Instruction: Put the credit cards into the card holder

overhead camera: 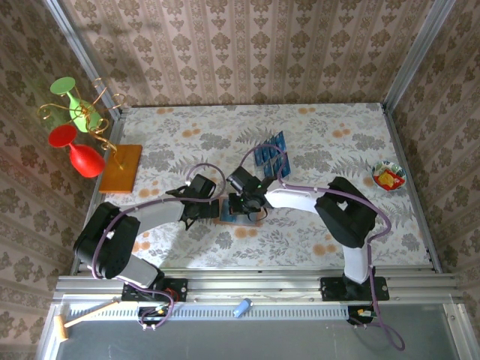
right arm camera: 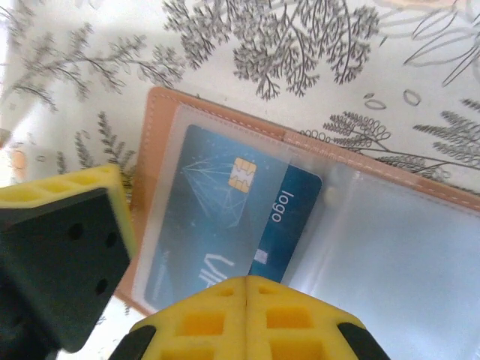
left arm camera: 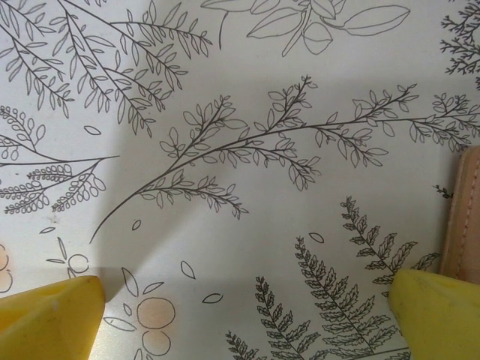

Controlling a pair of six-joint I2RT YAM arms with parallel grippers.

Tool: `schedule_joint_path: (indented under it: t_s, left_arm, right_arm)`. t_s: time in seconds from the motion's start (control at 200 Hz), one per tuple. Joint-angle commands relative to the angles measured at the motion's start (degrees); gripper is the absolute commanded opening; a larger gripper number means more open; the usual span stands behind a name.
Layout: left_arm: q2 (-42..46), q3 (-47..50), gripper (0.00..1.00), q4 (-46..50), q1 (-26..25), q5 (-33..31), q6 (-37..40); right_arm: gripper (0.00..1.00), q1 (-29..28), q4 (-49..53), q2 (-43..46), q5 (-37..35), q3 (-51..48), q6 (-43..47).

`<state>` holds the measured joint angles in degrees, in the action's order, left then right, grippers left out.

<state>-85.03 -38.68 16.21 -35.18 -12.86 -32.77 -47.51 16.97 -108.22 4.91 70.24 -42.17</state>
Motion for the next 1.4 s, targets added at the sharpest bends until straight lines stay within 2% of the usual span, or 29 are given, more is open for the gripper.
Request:
schedule_joint_path:
  t_s: [0.0,0.455,0.74,1.395]
  left_arm:
    - [0.14,-0.86,1.00,0.75,1.13,1.81,1.40]
    - [-0.81,-4.51,1.00,1.98,3.43,0.48,4.74]
    - [-0.88,-3.30,1.00,-2.90,3.45,3.88,7.06]
    - [-3.95,0.30,1.00,-7.13,3.19,5.62,5.35]
  right_arm:
    - [0.00,0.88,1.92,3.13,-1.41,-0.63,0.12]
    - [0.00,1.35,0.94,-0.55,-0.47,-0.55,-0.54]
    - [0.00,1.39,0.40,-1.37,-0.40,-0.93,-0.84]
    - [0.00,1.36,-0.89,-2.93,0.44,-1.51,-1.65]
